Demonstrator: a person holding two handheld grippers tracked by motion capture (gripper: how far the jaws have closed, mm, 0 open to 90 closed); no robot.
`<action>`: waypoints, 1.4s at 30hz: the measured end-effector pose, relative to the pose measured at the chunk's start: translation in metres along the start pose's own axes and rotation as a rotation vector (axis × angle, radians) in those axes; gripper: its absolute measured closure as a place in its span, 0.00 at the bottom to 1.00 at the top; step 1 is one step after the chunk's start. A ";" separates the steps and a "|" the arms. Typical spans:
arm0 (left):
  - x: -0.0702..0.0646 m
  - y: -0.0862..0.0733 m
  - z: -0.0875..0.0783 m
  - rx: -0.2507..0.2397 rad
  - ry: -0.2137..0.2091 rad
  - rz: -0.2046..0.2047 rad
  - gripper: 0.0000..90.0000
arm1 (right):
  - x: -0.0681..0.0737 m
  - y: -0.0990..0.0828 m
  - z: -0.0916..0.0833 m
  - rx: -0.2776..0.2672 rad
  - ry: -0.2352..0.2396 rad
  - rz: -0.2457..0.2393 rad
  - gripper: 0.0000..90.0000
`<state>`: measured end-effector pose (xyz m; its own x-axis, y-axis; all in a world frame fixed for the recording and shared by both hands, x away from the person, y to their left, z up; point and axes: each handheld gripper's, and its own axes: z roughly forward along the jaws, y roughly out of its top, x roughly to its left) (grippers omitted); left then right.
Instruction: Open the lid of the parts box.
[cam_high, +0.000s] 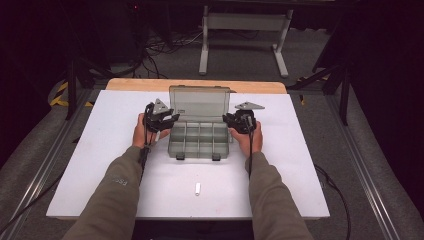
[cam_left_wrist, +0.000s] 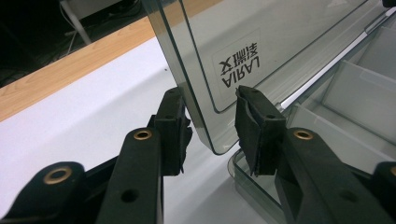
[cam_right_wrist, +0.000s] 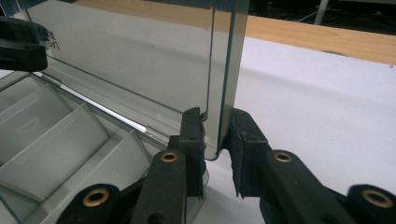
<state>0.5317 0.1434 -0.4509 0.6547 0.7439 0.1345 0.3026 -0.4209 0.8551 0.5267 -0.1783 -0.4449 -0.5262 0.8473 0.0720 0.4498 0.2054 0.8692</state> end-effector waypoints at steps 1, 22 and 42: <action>0.000 0.000 0.000 0.001 0.003 0.004 0.71 | 0.000 0.000 0.000 0.002 -0.002 -0.001 0.85; 0.002 -0.002 0.001 -0.014 0.018 -0.031 0.62 | 0.004 -0.003 0.006 -0.019 -0.060 -0.007 0.78; 0.001 0.000 -0.003 0.002 0.037 -0.011 0.53 | 0.008 -0.001 0.004 -0.019 -0.087 -0.046 0.68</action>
<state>0.5304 0.1459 -0.4490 0.6249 0.7674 0.1437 0.3110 -0.4134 0.8558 0.5252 -0.1696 -0.4468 -0.4806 0.8769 -0.0101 0.4128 0.2364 0.8796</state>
